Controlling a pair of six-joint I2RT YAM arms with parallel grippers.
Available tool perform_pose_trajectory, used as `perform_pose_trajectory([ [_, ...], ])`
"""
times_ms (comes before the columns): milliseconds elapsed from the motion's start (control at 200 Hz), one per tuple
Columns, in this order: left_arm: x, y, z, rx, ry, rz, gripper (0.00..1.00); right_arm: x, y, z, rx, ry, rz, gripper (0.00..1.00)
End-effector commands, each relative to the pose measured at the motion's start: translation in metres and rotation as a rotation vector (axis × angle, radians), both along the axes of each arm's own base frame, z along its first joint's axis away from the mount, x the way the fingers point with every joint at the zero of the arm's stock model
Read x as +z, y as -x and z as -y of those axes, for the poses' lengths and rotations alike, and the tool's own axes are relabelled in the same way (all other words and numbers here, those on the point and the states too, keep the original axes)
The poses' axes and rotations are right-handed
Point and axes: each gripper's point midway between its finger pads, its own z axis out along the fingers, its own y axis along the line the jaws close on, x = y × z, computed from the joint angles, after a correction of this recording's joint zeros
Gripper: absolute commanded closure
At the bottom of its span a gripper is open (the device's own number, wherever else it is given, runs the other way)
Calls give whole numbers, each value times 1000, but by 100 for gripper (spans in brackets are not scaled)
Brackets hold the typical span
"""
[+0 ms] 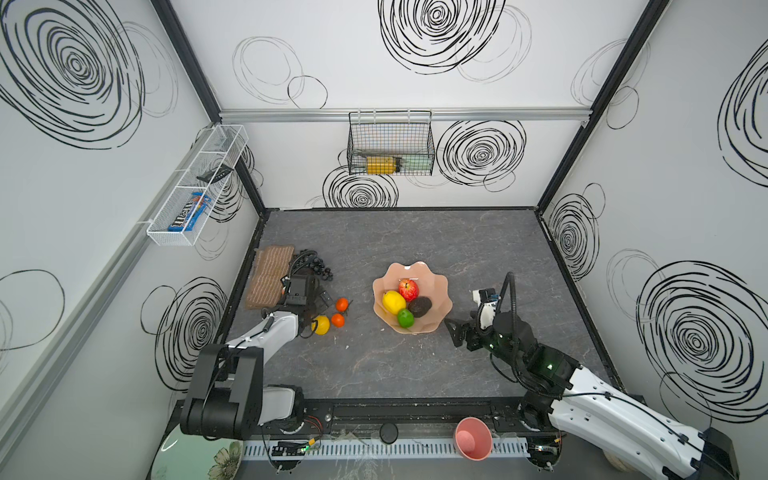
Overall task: Place and organize the fake fruits in the fruit bowl
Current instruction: 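Lower the left gripper onto the cream pear and grasp it, then carry the cream pear with the left gripper toward the right gripper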
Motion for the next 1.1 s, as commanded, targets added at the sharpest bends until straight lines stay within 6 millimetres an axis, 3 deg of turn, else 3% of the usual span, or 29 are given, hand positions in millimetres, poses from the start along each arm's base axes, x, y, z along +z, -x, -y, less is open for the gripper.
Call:
perform_pose_trajectory([
  [0,8,-14,6,-32,15,44,4,3,-2,2,-17,-11,-1,3],
  [285,13,-17,13,-62,17,65,24,3,0,4,-20,-16,-3,3],
  [515,12,-19,14,-71,21,66,29,8,1,4,-24,-29,0,3],
  [655,28,-19,16,-69,16,136,31,9,1,4,-22,-37,-5,3],
  [761,58,-20,19,-72,-48,238,31,11,1,3,-26,-43,-8,3],
  [896,117,-19,35,-113,-122,453,33,14,-1,6,-50,-49,-10,3],
  [1001,163,-16,68,-221,-129,633,33,20,-2,4,-48,-67,-9,3],
  [1096,190,-12,110,-378,-110,745,33,28,-3,0,-42,-87,-12,3],
])
